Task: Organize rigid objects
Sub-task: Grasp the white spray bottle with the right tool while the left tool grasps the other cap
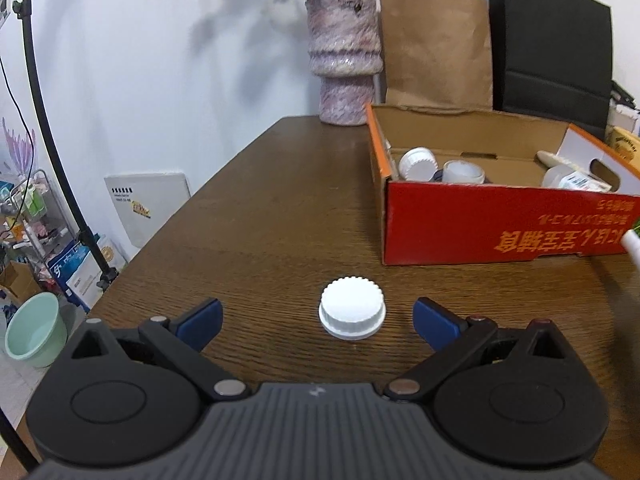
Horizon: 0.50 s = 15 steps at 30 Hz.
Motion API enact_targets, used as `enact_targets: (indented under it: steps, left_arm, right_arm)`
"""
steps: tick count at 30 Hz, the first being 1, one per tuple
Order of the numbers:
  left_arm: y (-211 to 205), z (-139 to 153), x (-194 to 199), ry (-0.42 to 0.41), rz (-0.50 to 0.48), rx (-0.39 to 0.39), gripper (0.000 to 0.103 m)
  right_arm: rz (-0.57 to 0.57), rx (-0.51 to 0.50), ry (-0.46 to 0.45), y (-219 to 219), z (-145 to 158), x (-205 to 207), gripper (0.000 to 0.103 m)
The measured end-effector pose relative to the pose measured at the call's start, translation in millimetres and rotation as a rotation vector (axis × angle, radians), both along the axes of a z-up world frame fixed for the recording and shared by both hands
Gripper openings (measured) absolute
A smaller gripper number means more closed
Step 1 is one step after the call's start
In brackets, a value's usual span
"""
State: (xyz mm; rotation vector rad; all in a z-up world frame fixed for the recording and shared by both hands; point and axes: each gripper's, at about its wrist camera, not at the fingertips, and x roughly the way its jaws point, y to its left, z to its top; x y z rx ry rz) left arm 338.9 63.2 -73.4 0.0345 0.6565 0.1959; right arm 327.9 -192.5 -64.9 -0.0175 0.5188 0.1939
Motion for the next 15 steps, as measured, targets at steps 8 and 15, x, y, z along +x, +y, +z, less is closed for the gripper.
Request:
enact_targets:
  steps: [8,15]
  left_arm:
    - [2.4,-8.8,18.7,0.04,-0.001,-0.001,0.103]
    - [0.1,-10.1,21.2,0.038,-0.031,-0.021,0.072]
  right_arm:
    - [-0.036,0.014,-0.006,-6.3,-0.4,2.4,0.026]
    - [-0.051,0.02,-0.012,-8.7,-0.8,3.9,0.026]
